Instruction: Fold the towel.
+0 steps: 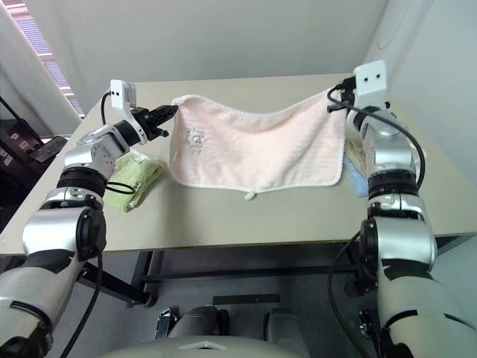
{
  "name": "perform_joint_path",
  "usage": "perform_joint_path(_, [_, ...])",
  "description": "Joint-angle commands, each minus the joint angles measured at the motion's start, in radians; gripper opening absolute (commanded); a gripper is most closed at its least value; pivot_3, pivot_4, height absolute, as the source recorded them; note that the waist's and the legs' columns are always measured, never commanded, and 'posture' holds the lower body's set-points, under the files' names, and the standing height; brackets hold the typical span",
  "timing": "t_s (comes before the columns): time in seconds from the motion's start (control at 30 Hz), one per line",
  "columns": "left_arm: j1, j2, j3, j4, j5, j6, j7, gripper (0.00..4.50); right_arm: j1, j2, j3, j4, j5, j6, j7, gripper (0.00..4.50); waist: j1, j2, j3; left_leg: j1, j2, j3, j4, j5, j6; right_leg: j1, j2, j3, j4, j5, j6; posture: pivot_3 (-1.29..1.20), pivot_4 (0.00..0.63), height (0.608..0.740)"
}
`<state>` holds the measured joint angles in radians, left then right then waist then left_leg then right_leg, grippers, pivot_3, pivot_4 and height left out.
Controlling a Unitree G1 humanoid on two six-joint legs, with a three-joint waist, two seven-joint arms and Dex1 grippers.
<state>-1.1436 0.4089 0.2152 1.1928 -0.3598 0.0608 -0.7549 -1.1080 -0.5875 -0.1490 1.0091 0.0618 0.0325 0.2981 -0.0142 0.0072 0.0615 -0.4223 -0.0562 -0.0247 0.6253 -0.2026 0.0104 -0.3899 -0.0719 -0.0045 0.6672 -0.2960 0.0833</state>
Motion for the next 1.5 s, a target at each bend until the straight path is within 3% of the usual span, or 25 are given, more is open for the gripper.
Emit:
perform_joint_path(0.03, [-0.078,0.007,0.056,0.044,0.006,-0.103,0.057,0.03,-0.094,-0.041,-0.023,0.077,-0.008,-0.087,-0.014,0.00,-0.001,-0.001,0.001,-0.001,0.000,0.000,0.000,0.000,0.000,-0.001,0.000,0.000,0.000,0.000,0.000,0.00,0.000,0.737])
perform_joint_path(0.17, [-0.074,0.018,0.077,0.046,0.009,-0.181,-0.001,0.03,-0.071,-0.037,0.015,0.020,-0.010,-0.035,0.089,0.00,-0.005,-0.001,0.001,-0.001,0.000,0.000,0.000,-0.001,0.001,-0.001,0.000,0.000,-0.001,0.000,0.000,0.00,0.000,0.737])
perform_joint_path(0.33, [0.105,0.063,0.068,-0.096,-0.015,-0.217,-0.293,0.03,0.262,-0.020,0.022,-0.438,0.117,0.054,0.349,0.00,-0.006,-0.001,0.000,-0.002,0.001,0.000,0.001,-0.001,0.001,-0.001,0.001,0.000,0.000,0.000,0.000,0.00,0.000,0.737])
perform_joint_path(0.43, [0.255,0.100,0.056,-0.264,-0.051,-0.124,-0.424,0.03,0.424,-0.042,-0.003,-0.639,0.172,0.120,0.407,0.00,-0.006,-0.001,0.000,-0.002,0.001,0.000,0.002,-0.001,0.001,-0.001,0.000,0.000,0.000,0.000,0.000,0.00,0.000,0.737])
perform_joint_path(0.6, [0.495,0.163,0.062,-0.585,-0.102,0.052,-0.453,0.03,0.608,-0.100,-0.071,-0.872,0.296,0.243,0.509,0.00,-0.002,-0.001,0.000,-0.003,0.001,-0.001,0.007,-0.001,0.001,-0.001,0.000,0.001,0.002,0.003,-0.001,0.00,0.000,0.737])
perform_joint_path(0.83, [0.781,0.219,0.044,-0.932,-0.170,0.203,-0.478,0.03,0.789,-0.181,-0.142,-0.996,0.388,0.307,0.620,0.00,0.002,-0.002,-0.001,0.003,0.002,-0.001,0.005,-0.004,-0.002,0.006,-0.004,0.001,-0.003,0.002,-0.007,0.00,0.000,0.737])
perform_joint_path(1.03, [0.959,0.274,0.037,-1.092,-0.163,0.234,-0.496,0.03,0.951,-0.225,-0.176,-1.073,0.430,0.328,0.699,0.00,0.002,-0.001,-0.001,0.001,0.002,0.000,0.004,-0.004,-0.002,0.004,-0.005,0.001,-0.004,0.002,-0.008,0.00,0.000,0.737])
perform_joint_path(1.3, [1.144,0.370,0.081,-1.115,-0.148,0.206,-0.520,0.03,1.151,-0.276,-0.264,-1.154,0.489,0.386,0.762,0.00,0.003,-0.001,-0.001,-0.001,0.002,0.001,0.003,-0.004,-0.002,0.001,-0.006,0.001,-0.005,0.001,-0.009,0.00,0.000,0.737])
perform_joint_path(1.5, [1.145,0.372,0.078,-1.023,-0.123,0.137,-0.509,0.03,1.175,-0.282,-0.311,-1.108,0.506,0.406,0.765,0.00,0.003,-0.001,-0.001,-0.001,0.002,0.002,0.002,-0.004,-0.002,0.001,-0.008,0.000,-0.008,0.001,-0.008,0.00,0.000,0.737])
